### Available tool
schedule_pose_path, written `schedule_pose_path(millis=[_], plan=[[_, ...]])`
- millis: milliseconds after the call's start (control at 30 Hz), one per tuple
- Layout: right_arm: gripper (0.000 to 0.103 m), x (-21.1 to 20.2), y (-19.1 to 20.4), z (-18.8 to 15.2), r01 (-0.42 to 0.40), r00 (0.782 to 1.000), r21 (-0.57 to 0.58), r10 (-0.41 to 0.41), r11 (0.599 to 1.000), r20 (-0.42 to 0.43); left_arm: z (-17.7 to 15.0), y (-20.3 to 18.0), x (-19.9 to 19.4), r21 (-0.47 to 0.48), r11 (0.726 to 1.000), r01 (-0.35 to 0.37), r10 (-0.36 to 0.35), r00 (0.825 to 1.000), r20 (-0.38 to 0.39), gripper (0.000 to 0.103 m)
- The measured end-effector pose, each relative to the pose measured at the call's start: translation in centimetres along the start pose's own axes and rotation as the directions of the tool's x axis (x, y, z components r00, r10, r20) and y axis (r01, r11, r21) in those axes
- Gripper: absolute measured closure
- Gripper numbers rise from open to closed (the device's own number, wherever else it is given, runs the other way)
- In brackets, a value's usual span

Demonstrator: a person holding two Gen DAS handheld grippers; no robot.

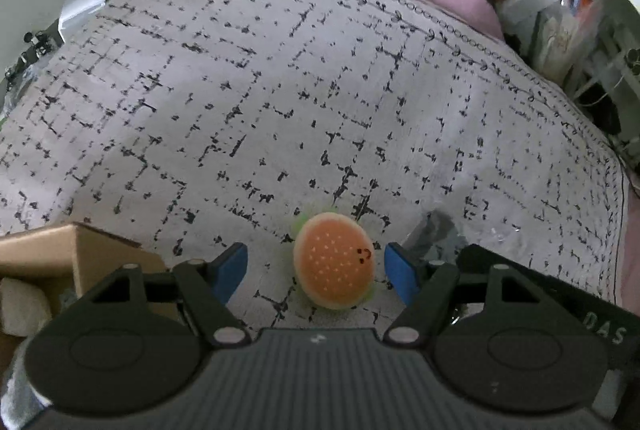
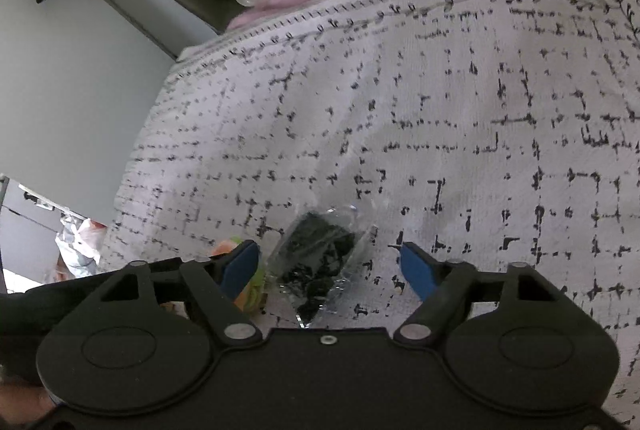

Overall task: Organize soft objects
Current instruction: 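Move the left tool to the burger plush while the right tool approaches the bagged black item, then grasp the burger plush with the left tool while the right tool grasps the plastic bag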

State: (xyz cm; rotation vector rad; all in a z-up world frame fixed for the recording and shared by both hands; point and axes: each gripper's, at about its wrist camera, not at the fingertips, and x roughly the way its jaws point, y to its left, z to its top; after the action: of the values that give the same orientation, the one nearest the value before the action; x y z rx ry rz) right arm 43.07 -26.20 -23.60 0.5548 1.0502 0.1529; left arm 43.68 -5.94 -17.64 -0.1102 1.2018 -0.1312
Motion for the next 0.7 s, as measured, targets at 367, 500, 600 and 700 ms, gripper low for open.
schedule_pose_path(millis=[367,500,600,700], plan=[[0.071,0.6,0.3,-0.2,-0.007,1.0,-0.033,0.008,0.999,0.012,-0.6,-0.6,1.7,0.029,0.999,0.039,-0.039,0.999,-0.004,0.064],[0.073,-0.5,0.5,-0.4,0.021,0.999,-0.054,-0.019,0.998,0.047,-0.8,-0.7,0.5,0.031,0.998,0.06,-0.061,0.998,0.03,0.067],[0.073,-1.3,0.6,-0.6,0.034,0.997,-0.061,-0.03,0.998,0.066,-0.9,-0.4,-0.6,0.022,0.998,0.067,-0.068,0.997,0.048,0.067],[0.073,-2.5,0.8,-0.9,0.046,0.995,-0.066,-0.041,0.997,0.088,-1.0,-0.1,-2.0,0.017,0.997,0.078,-0.079,0.995,0.063,0.067]])
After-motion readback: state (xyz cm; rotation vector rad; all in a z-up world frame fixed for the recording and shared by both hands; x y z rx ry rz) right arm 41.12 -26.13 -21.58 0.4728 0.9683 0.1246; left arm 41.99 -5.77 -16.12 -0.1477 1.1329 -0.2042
